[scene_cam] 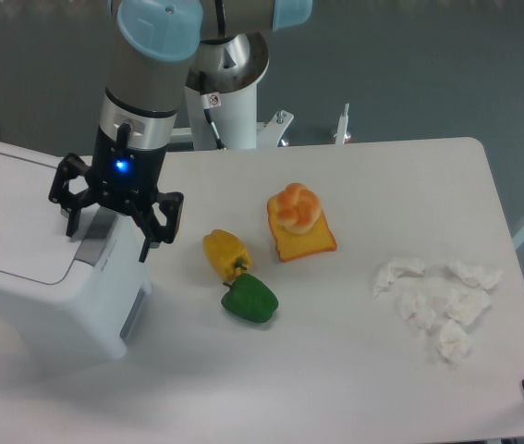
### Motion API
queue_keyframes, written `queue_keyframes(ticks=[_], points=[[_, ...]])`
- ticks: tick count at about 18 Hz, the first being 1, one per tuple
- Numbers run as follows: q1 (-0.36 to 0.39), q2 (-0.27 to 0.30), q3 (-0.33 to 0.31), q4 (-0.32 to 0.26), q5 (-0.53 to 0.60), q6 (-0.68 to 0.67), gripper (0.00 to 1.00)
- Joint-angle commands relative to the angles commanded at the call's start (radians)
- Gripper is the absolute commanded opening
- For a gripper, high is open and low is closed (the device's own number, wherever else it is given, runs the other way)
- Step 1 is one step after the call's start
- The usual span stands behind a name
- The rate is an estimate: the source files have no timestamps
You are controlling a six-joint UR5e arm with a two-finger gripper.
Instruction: Close the trash can
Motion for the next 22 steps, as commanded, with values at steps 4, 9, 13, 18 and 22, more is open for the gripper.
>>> queue_keyframes(ticks=[4, 9, 13, 18, 22], points=[[0.008, 0.005, 0.003, 0.0, -0.002, -0.002, 1.0], [0.099, 0.014, 0.058, 0.0, -0.005, 0.008, 1.0], [0.221, 0.015, 0.081, 0.0, -0.003, 0.095, 1.0], [0.346, -0.008, 0.074, 0.002, -0.003, 0.211, 1.0], [0.397, -0.051, 0.066, 0.0, 0.069, 0.343, 1.0]])
